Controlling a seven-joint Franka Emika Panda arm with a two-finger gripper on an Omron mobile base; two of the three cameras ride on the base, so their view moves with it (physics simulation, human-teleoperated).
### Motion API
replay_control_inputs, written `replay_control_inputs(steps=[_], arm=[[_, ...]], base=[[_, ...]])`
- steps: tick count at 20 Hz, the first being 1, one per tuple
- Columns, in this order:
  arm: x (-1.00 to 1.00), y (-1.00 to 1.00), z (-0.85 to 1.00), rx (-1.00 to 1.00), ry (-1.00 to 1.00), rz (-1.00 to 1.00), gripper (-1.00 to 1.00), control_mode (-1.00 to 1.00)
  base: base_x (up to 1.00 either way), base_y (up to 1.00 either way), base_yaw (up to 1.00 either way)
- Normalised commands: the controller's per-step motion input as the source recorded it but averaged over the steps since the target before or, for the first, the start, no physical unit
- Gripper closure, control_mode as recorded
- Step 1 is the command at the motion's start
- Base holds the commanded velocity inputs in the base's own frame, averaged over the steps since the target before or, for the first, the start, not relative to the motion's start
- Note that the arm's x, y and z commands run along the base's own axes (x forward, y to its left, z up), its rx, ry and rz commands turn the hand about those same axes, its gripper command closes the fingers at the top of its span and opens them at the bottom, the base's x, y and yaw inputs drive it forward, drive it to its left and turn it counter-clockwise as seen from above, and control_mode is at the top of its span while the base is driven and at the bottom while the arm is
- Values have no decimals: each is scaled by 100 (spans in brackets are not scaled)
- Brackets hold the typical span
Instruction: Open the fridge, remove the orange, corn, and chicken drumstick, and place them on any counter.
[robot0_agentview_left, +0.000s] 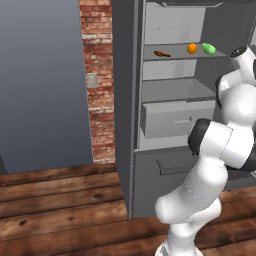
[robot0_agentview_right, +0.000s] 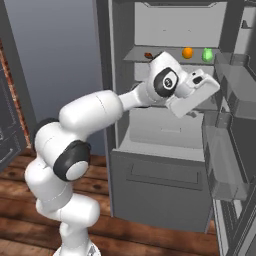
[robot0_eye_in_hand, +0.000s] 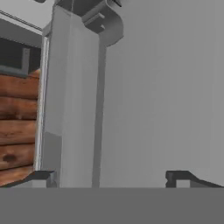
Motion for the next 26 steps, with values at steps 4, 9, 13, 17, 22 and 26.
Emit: replay_control_inputs(steps=[4,9,13,17,22,26], arm=[[-4,-6,0,28,-5,7,-100,-100],[-42,49,0,11,-28,23,-100,-100],[-70,80,0,0,-25,27,-100,-100],[-68,100,-2,0,-24,23,-100,-100],[-52,100,-1,1,-19,12,-100,-100],[0,96,36,25,-3,-7,-100,-100]], base=[[0,0,0],[0,0,0],[0,0,0],[0,0,0],[0,0,0],[0,0,0]])
